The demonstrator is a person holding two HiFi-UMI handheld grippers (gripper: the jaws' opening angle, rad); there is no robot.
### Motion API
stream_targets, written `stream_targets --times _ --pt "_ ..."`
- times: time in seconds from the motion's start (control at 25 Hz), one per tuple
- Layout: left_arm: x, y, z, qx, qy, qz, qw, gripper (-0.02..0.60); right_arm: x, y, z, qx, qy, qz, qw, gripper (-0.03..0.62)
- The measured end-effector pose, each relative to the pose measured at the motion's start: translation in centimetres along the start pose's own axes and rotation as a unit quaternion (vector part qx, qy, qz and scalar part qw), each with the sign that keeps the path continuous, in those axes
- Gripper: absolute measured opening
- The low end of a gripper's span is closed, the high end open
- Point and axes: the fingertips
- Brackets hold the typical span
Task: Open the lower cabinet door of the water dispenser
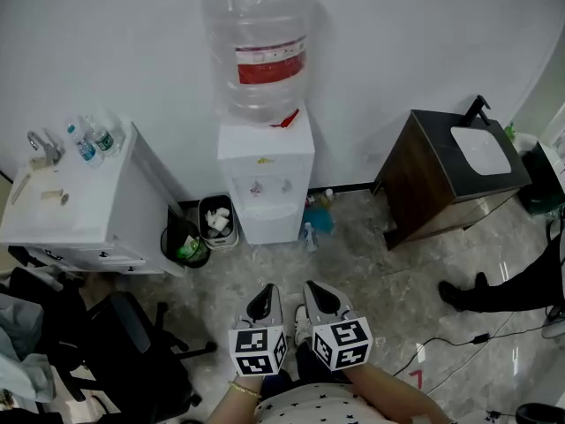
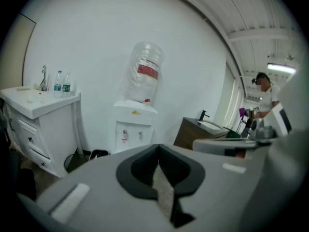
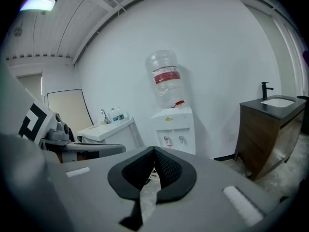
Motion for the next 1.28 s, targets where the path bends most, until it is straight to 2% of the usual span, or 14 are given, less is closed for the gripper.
stream_targets --times 0.36,0.8,1.0,1.28 --pt "-12.3 0.7 0.7 0.0 0.024 0.004 0.9997 0.006 -9.6 1.1 -7.5 0.009 0.035 0.035 0.999 0.001" --pt "-17.9 -5.5 4.9 0.025 0.037 0.058 0.9973 0.006 -15.7 -5.4 -11.5 -0.022 0.008 0.085 0.996 0.002" --pt "-21.7 -11.3 7.9 0.034 0.029 0.065 0.9969 0.006 -20.3 -12.6 -14.5 -0.034 0.0 0.1 0.994 0.018" --pt "-28.0 -26.4 13.2 0.054 0.041 0.076 0.9948 0.006 -30.6 -27.4 -22.2 -0.038 0.014 0.057 0.998 0.113"
Point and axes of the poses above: the fingertips, and each gripper's own axes: x backward along the fingers, z to its left, y out of its top, and after that the axes turned 14 degrees about -z, right-handed
